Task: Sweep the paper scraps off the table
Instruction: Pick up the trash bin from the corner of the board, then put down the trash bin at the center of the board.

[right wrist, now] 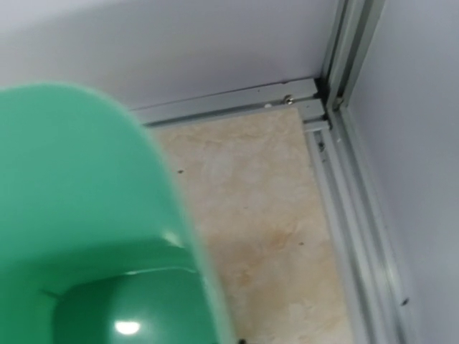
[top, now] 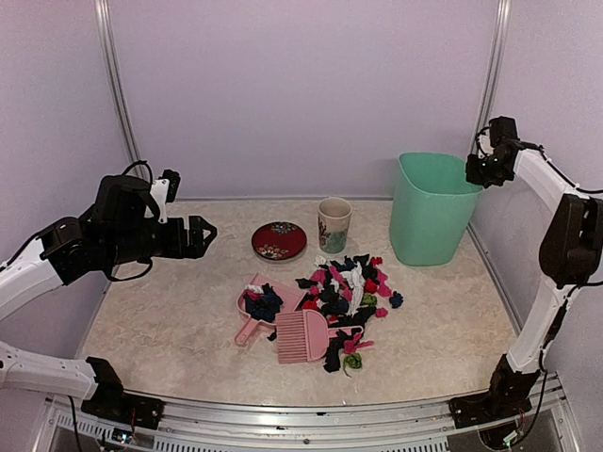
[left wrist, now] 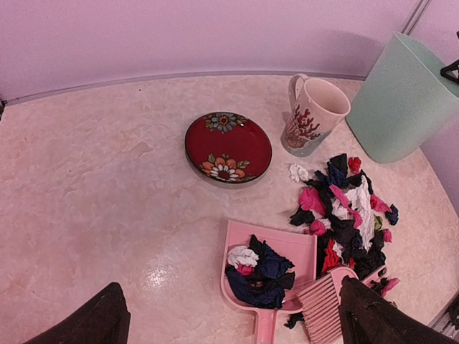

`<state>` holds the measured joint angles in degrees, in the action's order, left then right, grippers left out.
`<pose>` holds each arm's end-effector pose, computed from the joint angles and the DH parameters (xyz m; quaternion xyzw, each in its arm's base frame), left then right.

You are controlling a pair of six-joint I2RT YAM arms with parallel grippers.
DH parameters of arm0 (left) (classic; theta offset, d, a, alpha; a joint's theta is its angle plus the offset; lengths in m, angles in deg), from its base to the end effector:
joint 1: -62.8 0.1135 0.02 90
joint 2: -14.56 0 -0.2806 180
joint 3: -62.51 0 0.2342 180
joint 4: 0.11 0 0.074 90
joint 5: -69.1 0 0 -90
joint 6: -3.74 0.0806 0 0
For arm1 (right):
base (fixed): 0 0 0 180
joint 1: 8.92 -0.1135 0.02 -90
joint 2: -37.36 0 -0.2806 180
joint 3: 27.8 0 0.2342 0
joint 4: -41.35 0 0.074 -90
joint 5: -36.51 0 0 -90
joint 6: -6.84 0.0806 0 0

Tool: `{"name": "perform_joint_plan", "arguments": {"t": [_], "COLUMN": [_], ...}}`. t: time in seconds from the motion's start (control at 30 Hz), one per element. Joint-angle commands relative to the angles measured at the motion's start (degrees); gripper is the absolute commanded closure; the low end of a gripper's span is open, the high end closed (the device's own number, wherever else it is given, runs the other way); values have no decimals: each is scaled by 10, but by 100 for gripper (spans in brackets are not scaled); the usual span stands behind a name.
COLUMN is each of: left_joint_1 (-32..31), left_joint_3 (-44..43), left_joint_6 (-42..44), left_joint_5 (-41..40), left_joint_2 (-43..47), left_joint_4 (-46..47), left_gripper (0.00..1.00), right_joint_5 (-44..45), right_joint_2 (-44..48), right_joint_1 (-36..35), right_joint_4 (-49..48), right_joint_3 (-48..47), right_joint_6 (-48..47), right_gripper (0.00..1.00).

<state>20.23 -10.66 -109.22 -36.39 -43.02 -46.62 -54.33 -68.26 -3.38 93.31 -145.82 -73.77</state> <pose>0.1805 -0.1365 0.3354 0.0813 0.8608 -0.1658 0.4743 0.4415 -0.0416 0.3356 0.1144 0.8974 0.0209 0.4256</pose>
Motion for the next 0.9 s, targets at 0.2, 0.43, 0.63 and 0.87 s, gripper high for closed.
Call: {"name": "perform_joint_plan", "arguments": {"t": [0.2, 0.43, 0.63, 0.87], "left_joint_1": [6, 6, 6, 5], "left_joint_3": [-16, -20, -19, -37], "left_joint_6": [8, 2, -10, -17], "left_joint_5": [-15, -13, -28, -31], "left_joint_2": [10, 14, 26, 53], "left_joint_4": [1, 7, 12, 6], "left_gripper": [1, 1, 1, 1], "right_joint_5": [-19, -15, 32, 92], "right_joint_2": [22, 91, 143, 209], "right_joint_1": [7, -9, -62, -161], "right_joint_4": [14, -10, -8, -17], "right_joint_3": [-25, 1, 9, -1], "right_joint_6": [-3, 16, 26, 30], "right_gripper": [100, 100, 100, 100]}}
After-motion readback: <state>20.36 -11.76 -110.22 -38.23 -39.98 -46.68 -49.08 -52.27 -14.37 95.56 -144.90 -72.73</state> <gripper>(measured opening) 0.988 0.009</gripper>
